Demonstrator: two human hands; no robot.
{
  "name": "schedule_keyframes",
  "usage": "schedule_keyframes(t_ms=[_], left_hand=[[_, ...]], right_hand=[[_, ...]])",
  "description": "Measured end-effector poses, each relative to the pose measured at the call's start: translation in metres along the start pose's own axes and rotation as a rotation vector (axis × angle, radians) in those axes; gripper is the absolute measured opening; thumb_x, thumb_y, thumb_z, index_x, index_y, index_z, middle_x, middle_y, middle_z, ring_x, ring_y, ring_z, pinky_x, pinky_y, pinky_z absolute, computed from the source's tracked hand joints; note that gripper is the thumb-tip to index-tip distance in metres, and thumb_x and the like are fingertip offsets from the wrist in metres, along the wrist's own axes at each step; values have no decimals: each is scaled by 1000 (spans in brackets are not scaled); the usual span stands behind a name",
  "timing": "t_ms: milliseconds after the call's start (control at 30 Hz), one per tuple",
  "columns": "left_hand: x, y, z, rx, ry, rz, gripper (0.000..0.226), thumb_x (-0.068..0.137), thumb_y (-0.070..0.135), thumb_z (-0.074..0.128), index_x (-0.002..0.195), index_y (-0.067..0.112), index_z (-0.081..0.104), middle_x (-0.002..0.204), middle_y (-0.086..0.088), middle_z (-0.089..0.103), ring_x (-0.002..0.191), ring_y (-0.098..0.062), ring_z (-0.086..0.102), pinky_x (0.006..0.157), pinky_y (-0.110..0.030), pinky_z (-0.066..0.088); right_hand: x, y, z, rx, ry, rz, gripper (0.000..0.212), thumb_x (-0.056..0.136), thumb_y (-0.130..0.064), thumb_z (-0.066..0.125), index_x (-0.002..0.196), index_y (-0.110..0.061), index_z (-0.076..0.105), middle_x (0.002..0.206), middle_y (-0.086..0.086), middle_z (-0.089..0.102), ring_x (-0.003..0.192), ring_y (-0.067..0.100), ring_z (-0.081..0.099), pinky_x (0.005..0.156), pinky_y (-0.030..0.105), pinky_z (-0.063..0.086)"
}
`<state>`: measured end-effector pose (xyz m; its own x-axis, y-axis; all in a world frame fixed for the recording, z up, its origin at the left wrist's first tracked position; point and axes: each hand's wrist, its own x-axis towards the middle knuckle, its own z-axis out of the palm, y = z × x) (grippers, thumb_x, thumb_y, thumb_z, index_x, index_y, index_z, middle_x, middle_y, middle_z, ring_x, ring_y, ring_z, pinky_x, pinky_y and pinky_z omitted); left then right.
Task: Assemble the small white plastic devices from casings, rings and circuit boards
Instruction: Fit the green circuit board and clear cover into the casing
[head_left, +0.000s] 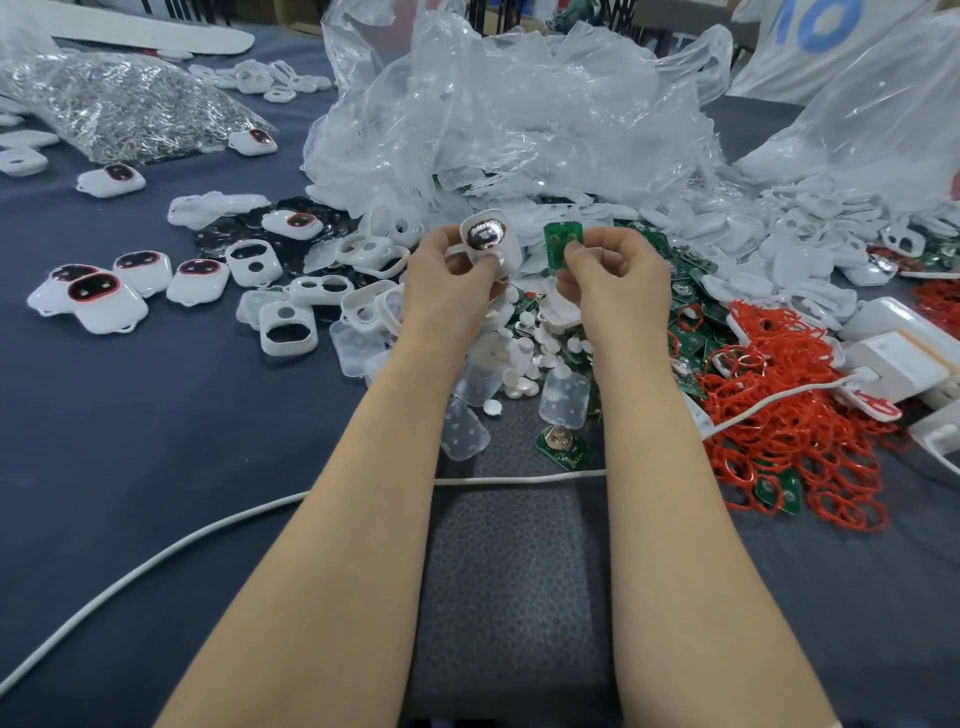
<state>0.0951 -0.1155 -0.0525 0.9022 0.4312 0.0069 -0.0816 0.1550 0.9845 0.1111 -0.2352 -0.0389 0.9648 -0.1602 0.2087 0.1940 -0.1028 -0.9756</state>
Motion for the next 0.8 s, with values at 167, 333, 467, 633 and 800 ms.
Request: schedule_keyframes(t_ms=[167, 333, 467, 633, 800], left_hand=[[-1, 0, 0, 1, -25, 41, 26, 90, -2, 59, 110, 14, 55, 94, -2, 67, 87, -16, 67, 74, -22, 57], [-2, 0, 0, -8, -5, 48, 23, 89, -2, 58, 104, 15, 56, 89, 0, 66, 77, -12, 66, 70, -19, 56], [-4, 1, -1, 17, 17, 26, 20, 86, 5, 61, 98, 21, 58, 82, 5, 65, 64, -3, 64, 63, -15, 54], [-6, 4, 0, 15, 10, -7, 15, 90, 12, 58, 90, 27, 55, 81, 4, 63, 64, -7, 65, 52, -13, 50], [-7, 5, 0, 16, -24, 12, 16, 91, 6, 59, 94, 21, 56, 87, 2, 64, 77, -12, 65, 55, -9, 48]], right_hand=[[0, 0, 2, 18, -9, 7, 16, 90, -6, 60, 81, -20, 57, 69, 0, 59, 61, 13, 62, 77, 39, 57], [0, -1, 3, 71, -28, 34, 13, 90, -3, 60, 85, -14, 57, 67, 0, 63, 57, 8, 63, 70, 29, 58], [-1, -1, 2, 71, -41, 35, 11, 90, -4, 61, 85, -13, 58, 71, 1, 63, 55, 5, 63, 62, 21, 56], [-1, -2, 2, 83, -33, 24, 16, 90, -4, 61, 82, -18, 57, 68, -1, 61, 59, 10, 62, 67, 26, 56], [-1, -3, 2, 91, -19, 15, 17, 89, -7, 62, 81, -21, 58, 66, -6, 54, 61, 7, 54, 62, 21, 53]])
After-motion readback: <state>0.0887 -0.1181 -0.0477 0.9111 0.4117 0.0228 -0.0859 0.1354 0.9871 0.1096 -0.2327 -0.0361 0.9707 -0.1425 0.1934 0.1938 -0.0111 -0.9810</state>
